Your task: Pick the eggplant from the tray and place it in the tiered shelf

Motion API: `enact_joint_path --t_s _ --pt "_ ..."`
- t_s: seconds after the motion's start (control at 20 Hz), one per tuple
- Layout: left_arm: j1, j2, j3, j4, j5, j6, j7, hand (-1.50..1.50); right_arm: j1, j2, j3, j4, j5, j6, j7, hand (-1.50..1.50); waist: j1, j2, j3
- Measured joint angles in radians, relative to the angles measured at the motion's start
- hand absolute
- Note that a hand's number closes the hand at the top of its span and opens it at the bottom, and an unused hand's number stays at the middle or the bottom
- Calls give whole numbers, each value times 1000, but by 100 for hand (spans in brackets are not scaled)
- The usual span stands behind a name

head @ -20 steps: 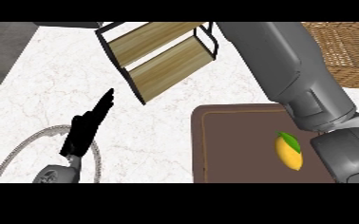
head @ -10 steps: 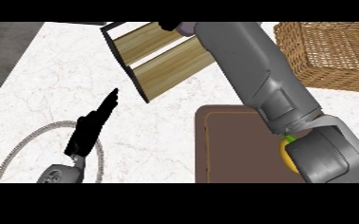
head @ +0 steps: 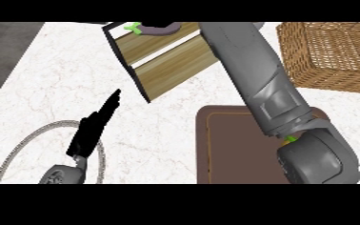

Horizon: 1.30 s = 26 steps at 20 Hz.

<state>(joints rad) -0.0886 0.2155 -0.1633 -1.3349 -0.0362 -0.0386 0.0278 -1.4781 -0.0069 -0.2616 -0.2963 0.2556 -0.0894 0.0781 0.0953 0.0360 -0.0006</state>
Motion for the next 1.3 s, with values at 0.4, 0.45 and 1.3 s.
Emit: enact_joint_path --t_s 0.4,0.45,1.3 --pt "-5 -6 12 8 2 7 7 0 -1 -81 -134 -29 -84 -199 -107 -150 -22 -6 0" --pt "-2 -4 15 11 1 8 2 0 0 -101 -144 -31 -86 -227 -116 -150 -24 -6 0" --pt "23 8 50 -17 12 -5 20 0 205 -523 -220 21 -125 12 -231 -150 -58 -20 2"
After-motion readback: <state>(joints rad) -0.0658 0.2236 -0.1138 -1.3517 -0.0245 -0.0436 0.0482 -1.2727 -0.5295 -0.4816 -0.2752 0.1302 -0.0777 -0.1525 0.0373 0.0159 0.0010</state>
